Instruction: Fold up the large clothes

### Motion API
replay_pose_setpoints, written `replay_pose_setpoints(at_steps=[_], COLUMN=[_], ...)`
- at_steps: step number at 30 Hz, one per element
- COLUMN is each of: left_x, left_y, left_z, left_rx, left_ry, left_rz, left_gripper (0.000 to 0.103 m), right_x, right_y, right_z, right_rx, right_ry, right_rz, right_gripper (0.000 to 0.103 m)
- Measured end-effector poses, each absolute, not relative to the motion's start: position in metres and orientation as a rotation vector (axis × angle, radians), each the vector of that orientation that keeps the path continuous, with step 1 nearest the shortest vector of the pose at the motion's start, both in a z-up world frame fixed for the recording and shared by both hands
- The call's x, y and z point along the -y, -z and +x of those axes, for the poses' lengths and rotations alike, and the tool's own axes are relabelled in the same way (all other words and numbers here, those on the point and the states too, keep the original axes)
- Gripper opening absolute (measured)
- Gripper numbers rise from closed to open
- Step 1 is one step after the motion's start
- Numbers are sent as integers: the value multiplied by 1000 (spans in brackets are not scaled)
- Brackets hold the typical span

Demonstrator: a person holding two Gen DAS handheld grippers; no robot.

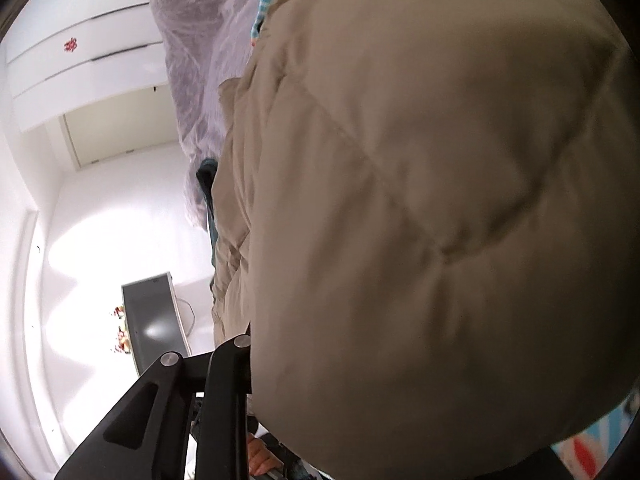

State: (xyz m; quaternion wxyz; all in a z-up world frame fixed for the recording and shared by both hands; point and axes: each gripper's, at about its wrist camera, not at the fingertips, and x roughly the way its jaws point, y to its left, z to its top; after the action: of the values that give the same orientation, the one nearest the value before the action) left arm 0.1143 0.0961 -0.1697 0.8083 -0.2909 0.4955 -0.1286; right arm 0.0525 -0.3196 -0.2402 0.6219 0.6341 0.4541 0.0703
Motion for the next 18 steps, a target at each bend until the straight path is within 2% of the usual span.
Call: replay_pose_setpoints(at_steps=[7,14,18], left_x=[-123,-150,-156], left_y=[168,192,215], left_z=[30,-46,-72], left_rx=[-1132,-1243,-1305], left_ry=[284,280,260], left_rz=[-586,-573,-559], left_gripper=[21,21,22], right_x=[308,303,297], right_y=[231,234,260], right_z=[-4,-65,-93], right_rx=[-1094,-1139,-1184], right_ry=[-176,-168,-130], right_rz=[1452,1483,1500], right_gripper=[28,28,34])
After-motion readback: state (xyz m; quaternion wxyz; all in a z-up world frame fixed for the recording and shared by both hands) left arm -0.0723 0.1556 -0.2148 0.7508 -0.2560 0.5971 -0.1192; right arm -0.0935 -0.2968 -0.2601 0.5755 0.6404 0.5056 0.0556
